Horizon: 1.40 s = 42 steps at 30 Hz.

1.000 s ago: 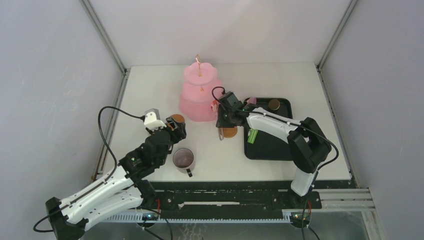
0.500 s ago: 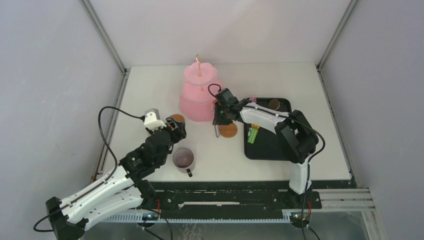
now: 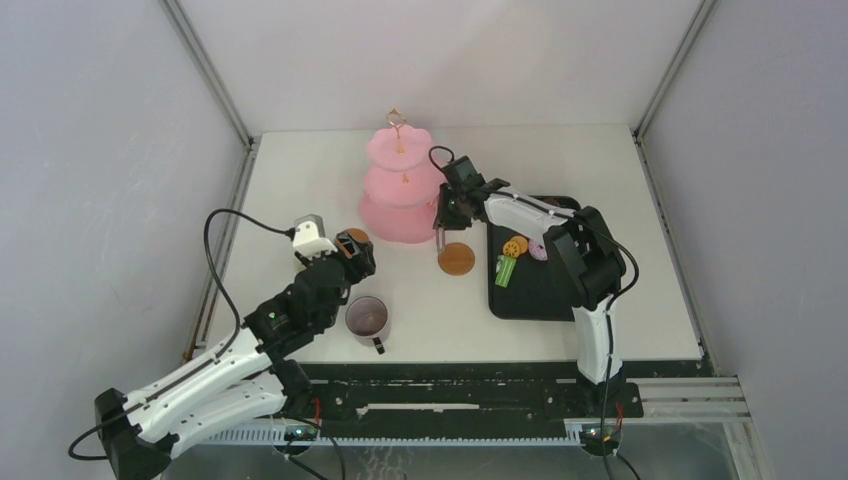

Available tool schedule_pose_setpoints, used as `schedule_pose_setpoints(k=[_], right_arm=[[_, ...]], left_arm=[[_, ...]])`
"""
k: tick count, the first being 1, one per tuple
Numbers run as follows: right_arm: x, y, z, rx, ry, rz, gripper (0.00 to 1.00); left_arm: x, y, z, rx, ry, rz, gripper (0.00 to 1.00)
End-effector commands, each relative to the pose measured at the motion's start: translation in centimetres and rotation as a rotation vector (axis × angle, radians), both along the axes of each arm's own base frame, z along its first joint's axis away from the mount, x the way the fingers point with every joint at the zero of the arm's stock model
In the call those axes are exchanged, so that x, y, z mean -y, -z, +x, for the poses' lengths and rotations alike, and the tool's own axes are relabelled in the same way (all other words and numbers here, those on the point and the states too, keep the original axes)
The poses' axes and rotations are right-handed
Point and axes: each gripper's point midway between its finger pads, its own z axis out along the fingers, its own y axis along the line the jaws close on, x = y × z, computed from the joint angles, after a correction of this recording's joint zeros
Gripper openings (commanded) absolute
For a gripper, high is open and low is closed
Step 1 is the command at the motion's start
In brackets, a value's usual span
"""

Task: Serve the afternoon tea

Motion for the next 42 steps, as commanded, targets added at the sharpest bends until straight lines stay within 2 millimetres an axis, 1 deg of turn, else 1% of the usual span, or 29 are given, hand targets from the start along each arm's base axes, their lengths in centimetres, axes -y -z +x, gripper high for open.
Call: schedule_pose_setpoints(k=[1, 7, 13, 18, 23, 27, 30, 31, 32, 37, 42], right_arm=[[0.1, -2.1, 2.5, 0.061, 0.000, 0.019, 0.31], [0.3, -2.8, 3.9, 0.081, 0.013, 0.033, 0.31], [0.3, -3.3, 4.1, 0.088, 0.011, 0.042, 0.31], [1.0, -3.5, 3.4, 0.085, 0.016, 0.033, 0.31], [2.2, -3.9, 1.9, 0.085, 0.030, 0.017, 0.31], [3.5, -4.5, 0.1, 0.091, 0.046, -0.009, 0.31], [4.7, -5.2, -1.8, 0.101, 0.063, -0.041, 0.30], [5.2, -5.9, -2.5, 0.114, 0.070, -0.051, 0.30], [5.7, -6.1, -3.2, 0.121, 0.079, -0.073, 0.30], [7.3, -7.4, -7.3, 0.145, 0.095, -0.157, 0.29], [9.2, -7.0, -12.2, 0.123, 0.111, -0.214, 0.27]], left_arm=[[0.2, -1.1, 0.5, 0.041, -0.009, -0.004, 0.70], [0.4, -1.4, 0.7, 0.043, -0.009, -0.003, 0.70], [0.5, -1.6, 0.8, 0.045, -0.009, -0.004, 0.70], [0.6, -1.8, 0.8, 0.046, -0.004, -0.008, 0.70], [0.5, -2.2, 0.6, 0.052, -0.004, -0.021, 0.69], [0.4, -2.5, 0.5, 0.052, 0.002, -0.023, 0.69], [0.4, -2.9, 0.3, 0.053, 0.010, -0.028, 0.70], [0.4, -3.0, 0.2, 0.055, 0.012, -0.031, 0.70], [0.4, -3.1, 0.2, 0.057, 0.016, -0.036, 0.70], [0.6, -3.6, -0.2, 0.058, 0.040, -0.049, 0.69], [1.3, -3.2, -0.6, 0.040, 0.081, -0.082, 0.69]])
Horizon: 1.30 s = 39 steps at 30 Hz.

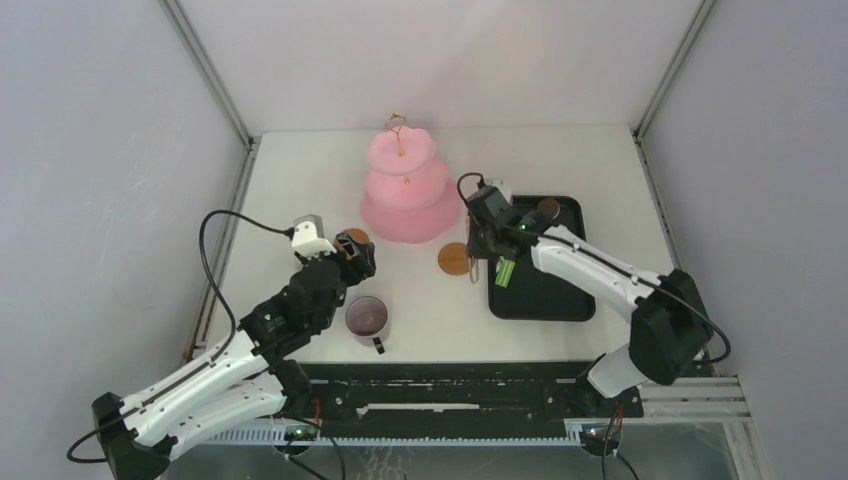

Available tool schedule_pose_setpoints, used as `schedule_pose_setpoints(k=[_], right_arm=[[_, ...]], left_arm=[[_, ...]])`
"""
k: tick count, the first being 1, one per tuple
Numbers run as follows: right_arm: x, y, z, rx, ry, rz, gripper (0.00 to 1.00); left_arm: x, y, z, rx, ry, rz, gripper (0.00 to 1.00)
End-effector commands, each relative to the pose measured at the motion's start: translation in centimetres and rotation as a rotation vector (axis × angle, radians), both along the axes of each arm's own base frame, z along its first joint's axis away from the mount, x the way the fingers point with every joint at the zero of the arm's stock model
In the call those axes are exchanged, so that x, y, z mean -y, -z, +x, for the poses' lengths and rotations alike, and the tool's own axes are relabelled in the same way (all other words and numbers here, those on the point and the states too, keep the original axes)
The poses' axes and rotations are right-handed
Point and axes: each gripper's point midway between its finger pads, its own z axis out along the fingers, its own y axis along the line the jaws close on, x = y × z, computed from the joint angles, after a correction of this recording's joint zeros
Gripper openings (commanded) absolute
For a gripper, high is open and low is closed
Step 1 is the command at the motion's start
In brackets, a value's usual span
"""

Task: Serve the afternoon tea

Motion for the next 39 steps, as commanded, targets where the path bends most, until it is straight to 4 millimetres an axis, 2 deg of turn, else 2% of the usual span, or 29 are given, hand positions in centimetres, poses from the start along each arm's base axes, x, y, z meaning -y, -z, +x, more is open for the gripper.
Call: schedule_pose_setpoints(k=[1, 6, 11, 17, 20, 24, 29, 34, 39], right_arm=[[2.8, 0.0, -3.8, 0.002, 0.069, -0.080, 0.26], [5.2, 0.1, -8.2, 0.022, 0.117, -0.140, 0.25], [7.4, 0.6, -10.7, 0.023, 0.204, -0.101, 0.26], [7.2, 1.4, -10.8, -0.028, 0.272, -0.091, 0.33], [6.3, 1.1, -10.5, -0.028, 0.271, -0.096, 0.38], [5.5, 0.8, -11.0, -0.102, 0.298, -0.062, 0.41], [4.1, -0.4, -12.1, -0.184, 0.299, -0.032, 0.43], [4.5, 0.2, -12.9, -0.245, 0.312, -0.074, 0.44], [4.7, 0.6, -12.8, -0.242, 0.327, -0.062, 0.45]], left_arm=[[1.2, -2.7, -0.3, 0.031, 0.054, -0.080, 0.69], [1.8, -2.0, -0.5, 0.014, 0.075, -0.090, 0.69], [2.9, -1.8, -0.9, 0.015, 0.137, -0.127, 0.69], [3.8, -2.9, -2.0, 0.034, 0.231, -0.155, 0.70], [3.9, -3.6, -2.9, 0.045, 0.265, -0.210, 0.70], [2.6, -4.8, -3.8, 0.038, 0.238, -0.253, 0.69], [0.7, -4.4, -4.3, -0.007, 0.178, -0.228, 0.68], [0.8, -4.2, -5.3, -0.050, 0.197, -0.259, 0.67], [0.4, -4.6, -5.7, -0.046, 0.198, -0.258, 0.66]])
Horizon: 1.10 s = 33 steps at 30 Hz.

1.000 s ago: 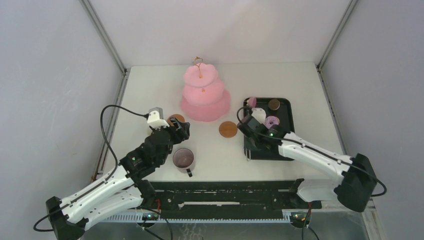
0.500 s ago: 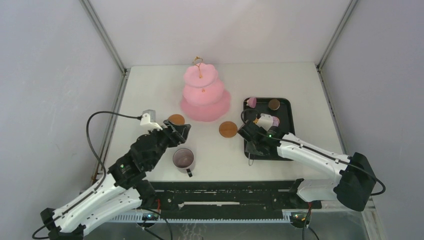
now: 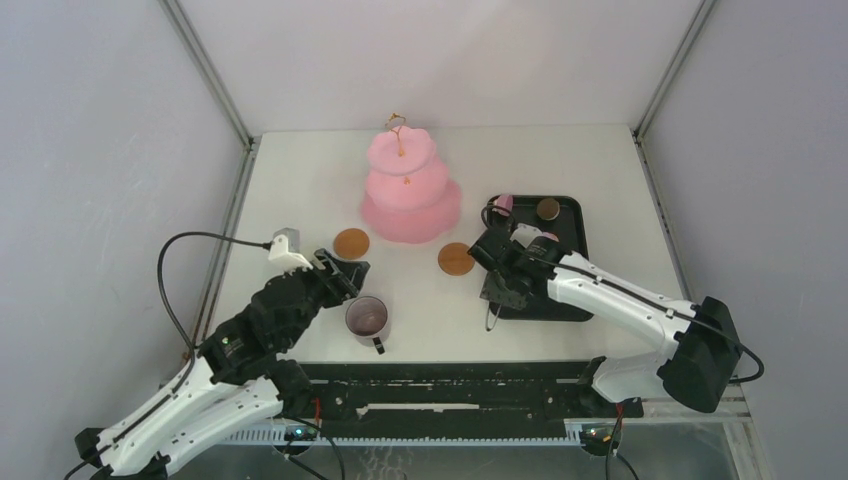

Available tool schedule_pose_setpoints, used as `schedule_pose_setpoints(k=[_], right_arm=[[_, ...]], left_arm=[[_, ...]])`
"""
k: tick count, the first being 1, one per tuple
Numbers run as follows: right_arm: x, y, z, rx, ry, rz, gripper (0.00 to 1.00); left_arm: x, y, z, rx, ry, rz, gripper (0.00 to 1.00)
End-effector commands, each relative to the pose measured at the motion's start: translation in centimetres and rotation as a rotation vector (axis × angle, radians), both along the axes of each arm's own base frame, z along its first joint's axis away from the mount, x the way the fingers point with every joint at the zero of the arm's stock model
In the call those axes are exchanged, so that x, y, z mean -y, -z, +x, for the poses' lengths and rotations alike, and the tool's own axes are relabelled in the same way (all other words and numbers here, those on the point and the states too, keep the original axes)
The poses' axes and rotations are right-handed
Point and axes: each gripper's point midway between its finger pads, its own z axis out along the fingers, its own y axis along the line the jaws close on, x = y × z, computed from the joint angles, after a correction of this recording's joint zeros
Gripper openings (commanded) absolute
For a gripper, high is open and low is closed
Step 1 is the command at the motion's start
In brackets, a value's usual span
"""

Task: Serve the afternoon tea

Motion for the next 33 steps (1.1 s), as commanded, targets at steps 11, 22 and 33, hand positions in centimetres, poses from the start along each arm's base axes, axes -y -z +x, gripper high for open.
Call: schedule_pose_setpoints(k=[11, 22, 33], right_arm=[[0.5, 1.1, 0.9, -0.036, 0.051, 0.031, 0.47], [0.0, 2.9, 2.2, -0.074, 0.054, 0.038, 0.48], [-0.1, 4.3, 3.4, -0.094, 0.066, 0.051, 0.49]], left_arm=[[-0.2, -3.7, -0.3, 0.043, 0.008, -0.040, 0.66], [-0.1, -4.0, -0.3, 0.055, 0.015, -0.041, 0.66], [-0.3, -4.4, -0.4, 0.067, 0.018, -0.033, 0.66]])
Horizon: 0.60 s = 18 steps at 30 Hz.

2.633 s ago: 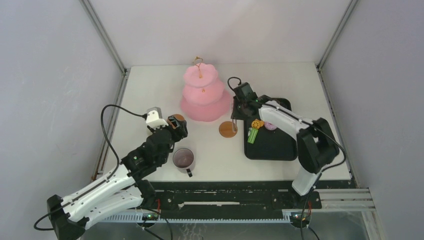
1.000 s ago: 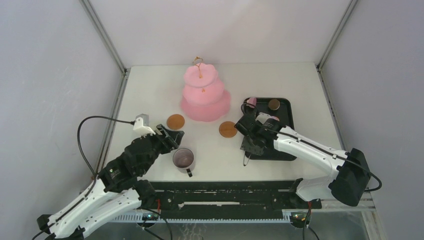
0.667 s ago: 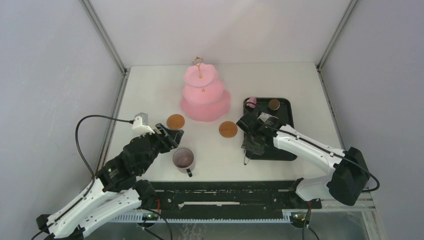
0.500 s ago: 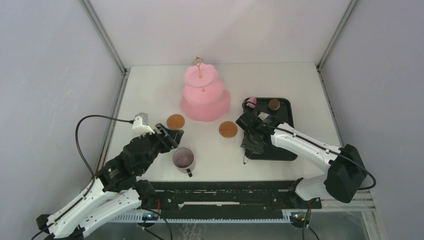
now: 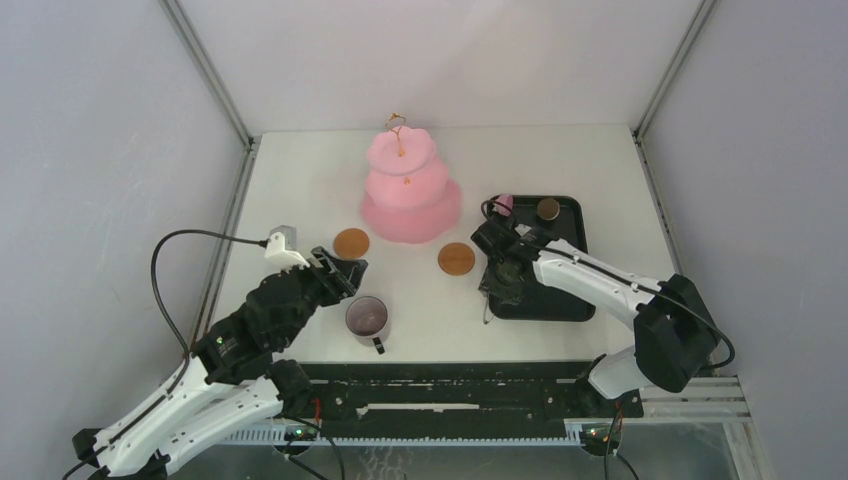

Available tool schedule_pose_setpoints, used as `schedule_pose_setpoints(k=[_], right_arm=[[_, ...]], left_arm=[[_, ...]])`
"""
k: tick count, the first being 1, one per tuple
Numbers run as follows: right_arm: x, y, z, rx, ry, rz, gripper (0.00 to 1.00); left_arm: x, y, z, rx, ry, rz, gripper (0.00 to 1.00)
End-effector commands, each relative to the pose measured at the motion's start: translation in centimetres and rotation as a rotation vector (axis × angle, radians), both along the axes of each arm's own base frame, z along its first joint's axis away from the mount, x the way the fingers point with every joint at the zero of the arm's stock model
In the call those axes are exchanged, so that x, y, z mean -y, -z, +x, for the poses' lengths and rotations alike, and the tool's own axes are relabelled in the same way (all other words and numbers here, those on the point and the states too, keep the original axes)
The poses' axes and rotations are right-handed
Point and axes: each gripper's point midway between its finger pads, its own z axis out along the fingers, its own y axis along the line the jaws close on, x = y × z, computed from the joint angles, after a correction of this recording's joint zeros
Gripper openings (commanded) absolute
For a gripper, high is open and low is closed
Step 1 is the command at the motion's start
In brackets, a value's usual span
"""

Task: Serve the afternoon tea

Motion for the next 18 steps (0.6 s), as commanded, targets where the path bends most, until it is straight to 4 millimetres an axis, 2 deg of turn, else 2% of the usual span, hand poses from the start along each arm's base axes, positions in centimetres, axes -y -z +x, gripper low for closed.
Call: schedule_pose_setpoints(k=[1, 12, 18], right_arm=[[-0.6, 0.2, 1.1, 0.017, -0.010, 0.026, 0.49], [0.1, 1.3, 1.6, -0.001, 0.006, 0.016, 0.49], [0.9, 0.2, 1.4, 0.024, 0.007, 0.004, 0.49]], left_arm=[[0.0, -3.3, -0.1, 0.063, 0.015, -0.034, 0.66], [0.1, -3.4, 0.0, 0.064, 0.019, -0.020, 0.66], [0.1, -3.8, 0.0, 0.070, 0.020, -0.026, 0.66]])
